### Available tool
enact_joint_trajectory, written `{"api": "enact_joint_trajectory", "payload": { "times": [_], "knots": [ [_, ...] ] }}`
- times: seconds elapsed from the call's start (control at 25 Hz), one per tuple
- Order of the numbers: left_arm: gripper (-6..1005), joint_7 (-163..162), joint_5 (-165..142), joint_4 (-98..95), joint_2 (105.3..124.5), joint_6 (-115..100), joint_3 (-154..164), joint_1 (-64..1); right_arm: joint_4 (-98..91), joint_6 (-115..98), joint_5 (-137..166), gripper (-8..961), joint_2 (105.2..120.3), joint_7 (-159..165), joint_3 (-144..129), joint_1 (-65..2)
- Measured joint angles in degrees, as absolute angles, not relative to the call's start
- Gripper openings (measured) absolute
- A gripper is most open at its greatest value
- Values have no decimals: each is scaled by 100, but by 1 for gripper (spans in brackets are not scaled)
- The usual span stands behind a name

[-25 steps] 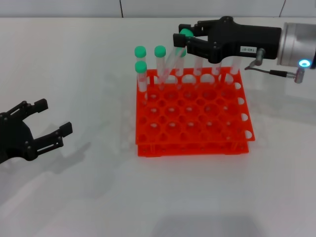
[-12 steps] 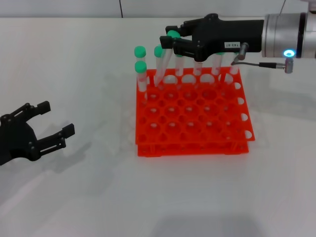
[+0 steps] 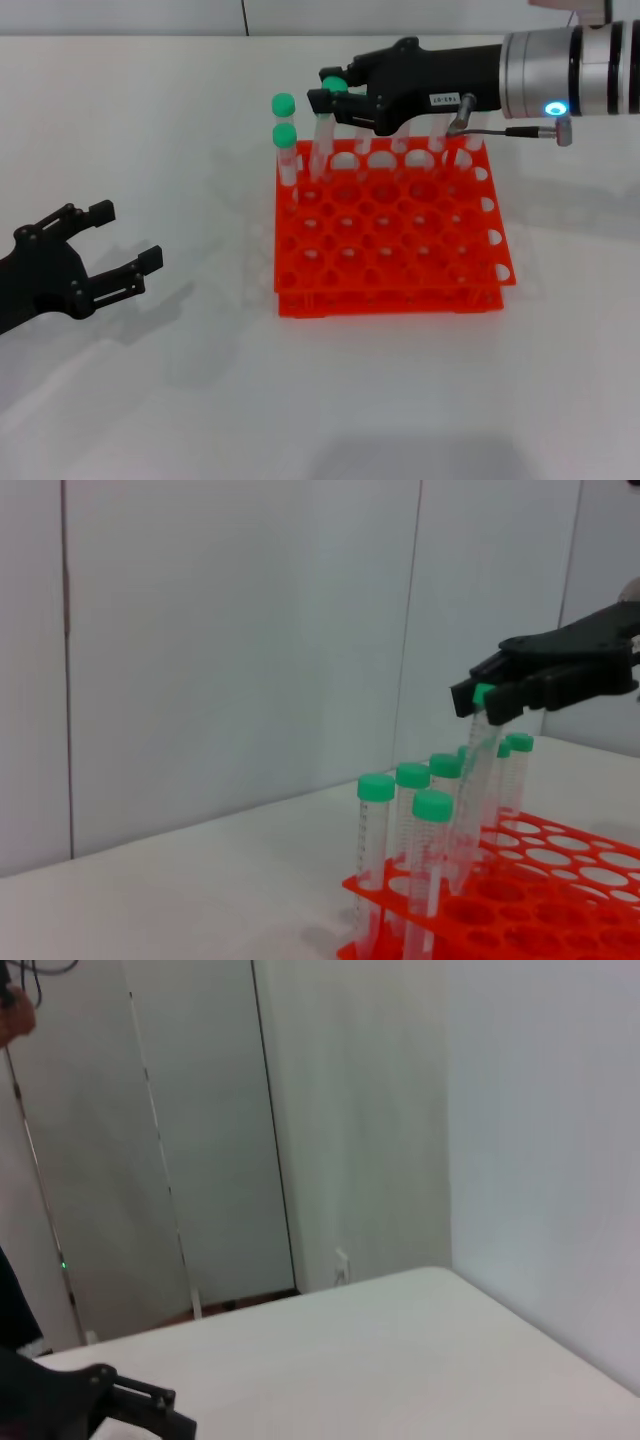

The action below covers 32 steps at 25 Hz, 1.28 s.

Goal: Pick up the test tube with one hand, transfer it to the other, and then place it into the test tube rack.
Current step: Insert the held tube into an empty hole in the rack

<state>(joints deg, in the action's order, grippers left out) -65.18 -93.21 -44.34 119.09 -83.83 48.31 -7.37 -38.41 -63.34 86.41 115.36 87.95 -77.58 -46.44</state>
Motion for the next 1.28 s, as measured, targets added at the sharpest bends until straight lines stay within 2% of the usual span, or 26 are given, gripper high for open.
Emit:
{"api": "enact_joint_trajectory", "payload": {
  "times": [0.76, 1.28],
  "knots": [
    [868, -6541, -9325, -4429, 11908, -8376, 4825, -754, -4028, -6424, 8769, 267, 11507, 8923, -7658, -4593],
    [866, -6548, -9335, -4429, 11899, -8376, 4846, -756, -4127, -6551, 8844, 282, 11315, 9127, -7655, -4490]
  ]
}}
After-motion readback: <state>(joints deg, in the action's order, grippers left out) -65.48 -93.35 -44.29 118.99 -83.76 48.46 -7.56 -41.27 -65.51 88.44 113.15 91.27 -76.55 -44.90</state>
